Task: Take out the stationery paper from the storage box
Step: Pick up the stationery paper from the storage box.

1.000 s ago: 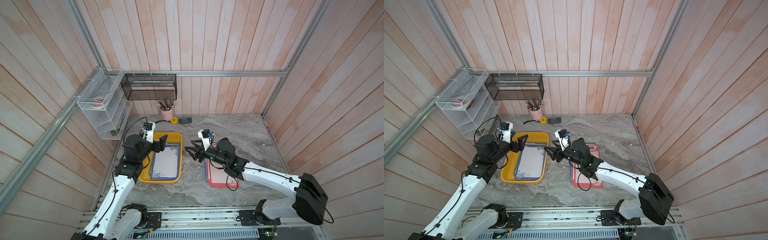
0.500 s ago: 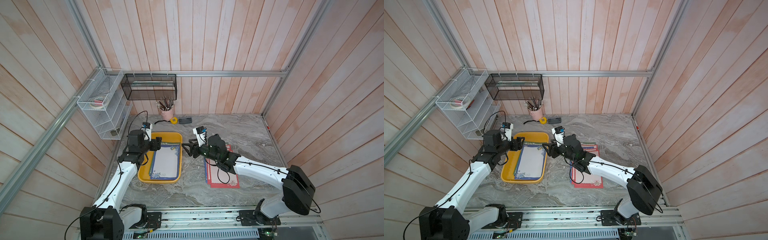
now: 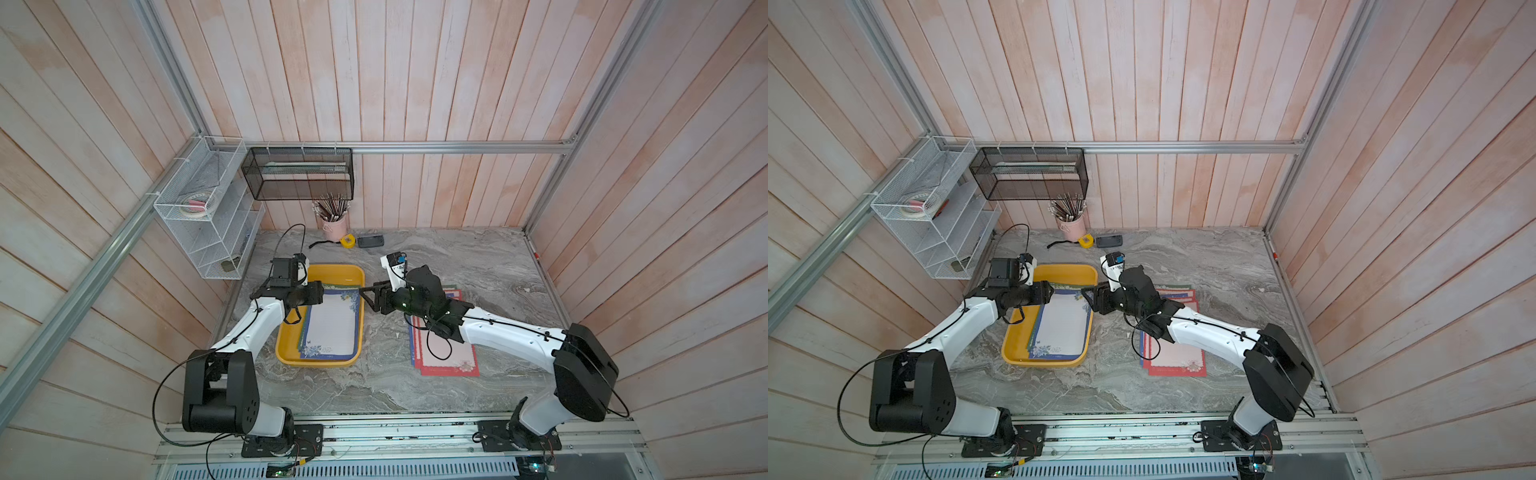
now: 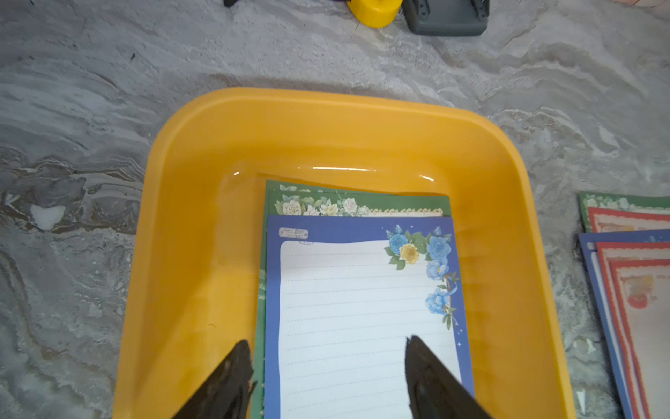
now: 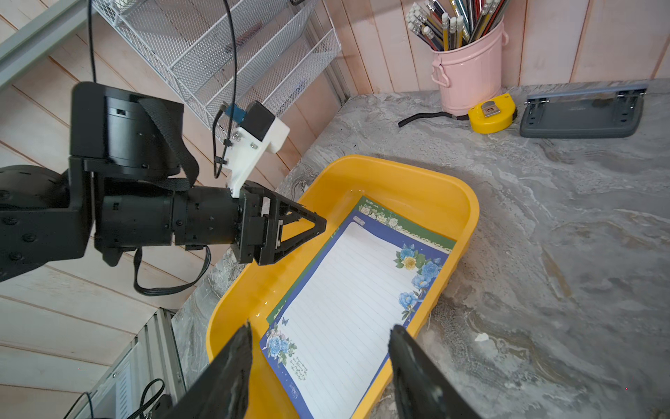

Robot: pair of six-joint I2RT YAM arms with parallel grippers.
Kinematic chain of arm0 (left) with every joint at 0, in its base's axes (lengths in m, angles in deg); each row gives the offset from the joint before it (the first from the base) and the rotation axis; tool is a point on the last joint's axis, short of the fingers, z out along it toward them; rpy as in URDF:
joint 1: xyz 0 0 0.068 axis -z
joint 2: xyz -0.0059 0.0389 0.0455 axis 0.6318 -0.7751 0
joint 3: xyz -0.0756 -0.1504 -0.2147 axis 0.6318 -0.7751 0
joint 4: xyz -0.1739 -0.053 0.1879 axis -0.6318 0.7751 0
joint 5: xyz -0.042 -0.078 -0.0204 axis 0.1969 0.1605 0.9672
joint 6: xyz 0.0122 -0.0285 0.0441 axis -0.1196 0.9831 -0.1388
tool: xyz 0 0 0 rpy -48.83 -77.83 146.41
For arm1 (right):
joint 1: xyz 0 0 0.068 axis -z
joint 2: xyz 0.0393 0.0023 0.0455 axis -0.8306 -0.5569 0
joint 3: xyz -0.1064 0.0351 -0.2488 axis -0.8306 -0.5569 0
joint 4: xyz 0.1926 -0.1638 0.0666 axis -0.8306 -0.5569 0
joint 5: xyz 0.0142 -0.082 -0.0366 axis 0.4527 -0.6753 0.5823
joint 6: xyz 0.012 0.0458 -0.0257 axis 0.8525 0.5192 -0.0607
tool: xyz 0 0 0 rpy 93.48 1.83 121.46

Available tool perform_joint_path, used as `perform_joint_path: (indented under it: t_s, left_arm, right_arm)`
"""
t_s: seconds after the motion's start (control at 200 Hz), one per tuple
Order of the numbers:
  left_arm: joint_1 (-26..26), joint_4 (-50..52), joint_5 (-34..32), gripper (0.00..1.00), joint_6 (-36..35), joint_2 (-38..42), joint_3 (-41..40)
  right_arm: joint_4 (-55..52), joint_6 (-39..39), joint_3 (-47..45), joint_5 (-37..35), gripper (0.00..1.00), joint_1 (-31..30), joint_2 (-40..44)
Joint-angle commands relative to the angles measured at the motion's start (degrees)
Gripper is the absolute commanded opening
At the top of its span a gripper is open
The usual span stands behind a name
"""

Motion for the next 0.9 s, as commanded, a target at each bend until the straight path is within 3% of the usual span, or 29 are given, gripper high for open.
perform_joint_path:
  t_s: [0.0,0.52,0.895]
  left_arm:
    - [-0.32,1.73,-0.92,0.69,0.48,-0.32,1.80]
    - [-0.41,3.30,-5.05,0.70,-2.53,-4.04,1.31]
    - [-0.94,3.30,0.31,0.73,1.09,-9.33,2.65]
  right_arm:
    - [-1.29,1.33,1.11,0.65,0.62,-0.24,-0.97]
    - [-1.73,2.23,1.45,1.00,0.61,-0.22,-1.96]
    - [-2.83,2.41,2.84,0.91,0.61,-0.15,-2.90]
